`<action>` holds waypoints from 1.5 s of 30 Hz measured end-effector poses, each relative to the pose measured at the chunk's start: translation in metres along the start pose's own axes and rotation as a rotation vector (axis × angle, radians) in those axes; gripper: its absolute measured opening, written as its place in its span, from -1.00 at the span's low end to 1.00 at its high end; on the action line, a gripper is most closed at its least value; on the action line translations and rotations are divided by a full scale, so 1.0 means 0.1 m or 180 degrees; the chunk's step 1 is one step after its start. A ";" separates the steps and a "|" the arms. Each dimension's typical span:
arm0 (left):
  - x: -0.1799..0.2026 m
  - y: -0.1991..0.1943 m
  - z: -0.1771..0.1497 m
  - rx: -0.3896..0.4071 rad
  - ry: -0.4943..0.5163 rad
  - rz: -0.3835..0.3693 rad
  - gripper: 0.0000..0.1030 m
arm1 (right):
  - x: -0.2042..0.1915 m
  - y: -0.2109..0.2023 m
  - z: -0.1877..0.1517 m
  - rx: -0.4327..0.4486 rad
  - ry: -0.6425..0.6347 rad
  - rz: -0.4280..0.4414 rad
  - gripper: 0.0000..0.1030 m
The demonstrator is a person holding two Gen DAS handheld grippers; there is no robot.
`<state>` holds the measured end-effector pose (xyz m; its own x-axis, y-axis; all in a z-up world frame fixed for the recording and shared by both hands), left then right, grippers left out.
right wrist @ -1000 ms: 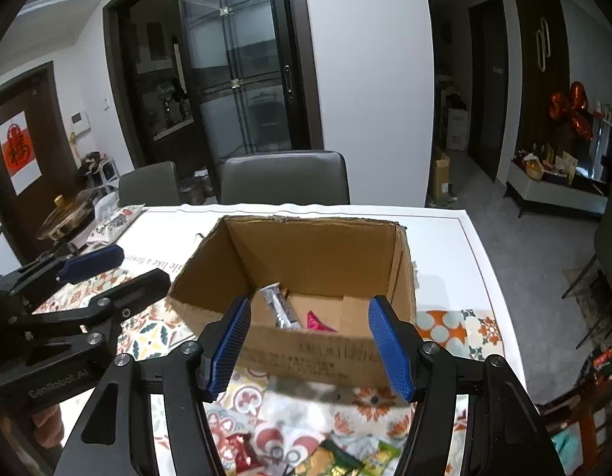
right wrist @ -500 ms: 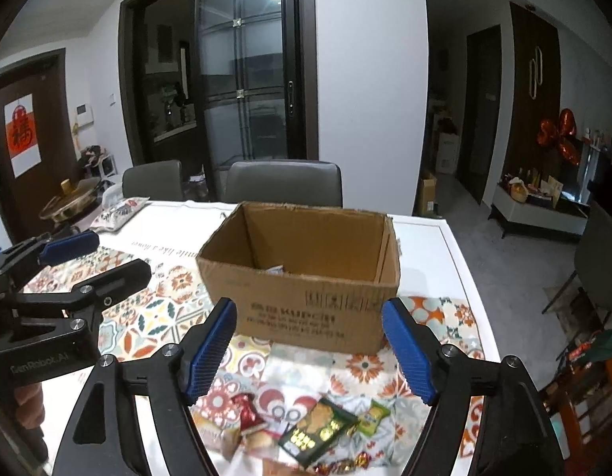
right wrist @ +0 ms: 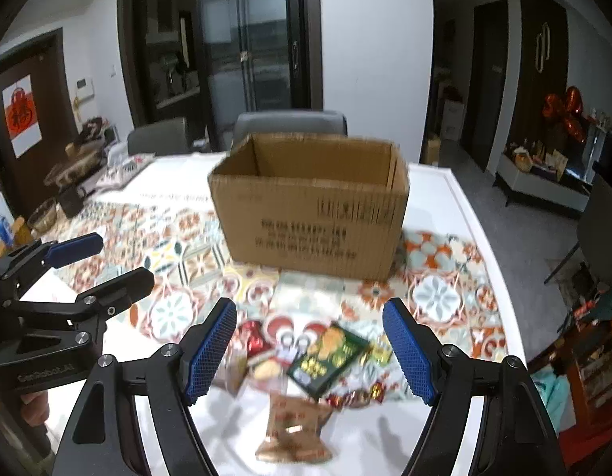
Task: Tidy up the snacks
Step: 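Move both tools back from the box toward the remaining snacks, then grasp the DENMAS cheese-ball pack with left tool while right tool grasps the Fortune biscuit pack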
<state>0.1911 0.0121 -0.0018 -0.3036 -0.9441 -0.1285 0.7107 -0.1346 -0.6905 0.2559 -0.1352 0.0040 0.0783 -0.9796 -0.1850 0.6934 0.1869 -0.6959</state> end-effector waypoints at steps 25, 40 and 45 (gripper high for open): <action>0.26 0.73 -0.70 -0.0698 -0.0030 -0.0413 0.57 | 0.15 0.58 -0.90 -0.0991 0.0268 -0.0051 0.49; 0.32 1.09 -0.75 -0.0868 -0.0047 -0.0466 0.57 | 0.21 0.78 -0.99 -0.1183 0.0388 -0.0030 0.35; 0.32 1.19 -0.74 -0.0912 -0.0076 -0.0441 0.56 | 0.22 0.83 -0.99 -0.1210 0.0411 -0.0021 0.28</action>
<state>0.2185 -0.0119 -0.1407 -0.3675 -0.9300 -0.0048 0.4551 -0.1753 -0.8730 0.2443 -0.1337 -0.1268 -0.0326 -0.9681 -0.2484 0.3772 0.2182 -0.9000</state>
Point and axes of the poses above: each gripper's, at about its wrist camera, not at the fingertips, and y roughly the way its jaws point, x to its right, z to its top, the point moved 4 cm from there along y, roughly the way its jaws point, and after that the axes turned 11 degrees about y, right-handed, at the moved point
